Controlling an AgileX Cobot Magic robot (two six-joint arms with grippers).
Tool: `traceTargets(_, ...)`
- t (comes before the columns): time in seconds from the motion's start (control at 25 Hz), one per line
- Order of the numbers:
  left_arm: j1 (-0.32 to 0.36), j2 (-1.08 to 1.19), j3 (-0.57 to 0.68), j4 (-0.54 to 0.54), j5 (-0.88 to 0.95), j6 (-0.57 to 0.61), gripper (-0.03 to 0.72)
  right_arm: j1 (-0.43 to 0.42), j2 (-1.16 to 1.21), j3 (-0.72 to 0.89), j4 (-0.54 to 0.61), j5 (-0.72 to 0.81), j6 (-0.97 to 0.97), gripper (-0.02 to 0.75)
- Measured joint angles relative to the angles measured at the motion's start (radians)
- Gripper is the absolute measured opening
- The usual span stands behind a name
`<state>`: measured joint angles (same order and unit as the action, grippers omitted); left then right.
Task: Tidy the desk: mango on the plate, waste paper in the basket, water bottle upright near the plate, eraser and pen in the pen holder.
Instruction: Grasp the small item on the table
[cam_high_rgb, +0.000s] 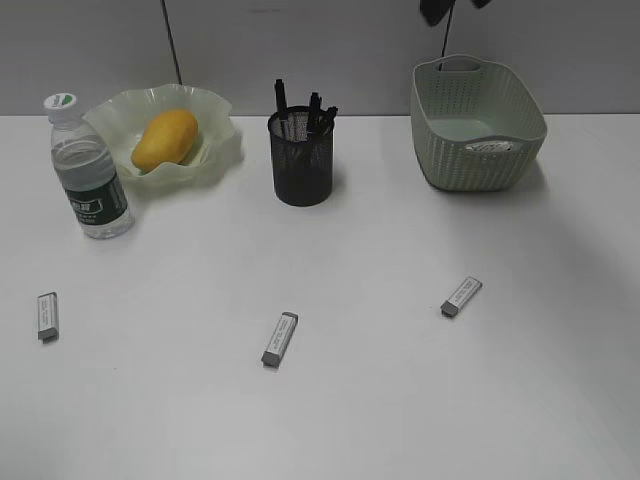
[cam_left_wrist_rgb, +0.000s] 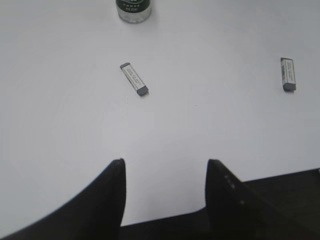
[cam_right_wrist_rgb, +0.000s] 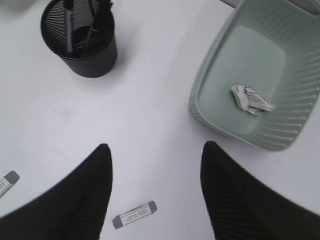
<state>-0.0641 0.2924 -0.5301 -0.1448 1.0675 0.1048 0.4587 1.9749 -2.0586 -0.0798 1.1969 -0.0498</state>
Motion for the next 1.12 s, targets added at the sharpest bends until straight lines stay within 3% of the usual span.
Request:
traceTargets(0.16,0.0,0.0,0.0,0.0,0.0,0.0,0.393,-0.081,-0.114,0.08,0.01,0.006,-0.001,0.454)
traceTargets(0.4,0.0,0.0,0.0,0.0,0.0,0.0,0.393,-0.159,-0.36,0.375,0.025,0.005,-0.001,0.456)
traceTargets(0.68,0.0,0.0,0.0,0.0,0.0,0.0,0.393,-0.163,-0.717,0.818,0.156,-0.123,0.001,0.461)
traceTargets(0.88,0.0,0.0,0.0,0.0,0.0,0.0,0.393,-0.163,-0.954,1.102,0.164,-0.169,0.001,0.481)
traceTargets(1.12,0.0,0.0,0.0,0.0,0.0,0.0,0.393,-0.163,-1.242,1.321,0.152,-0.187,0.05,0.482)
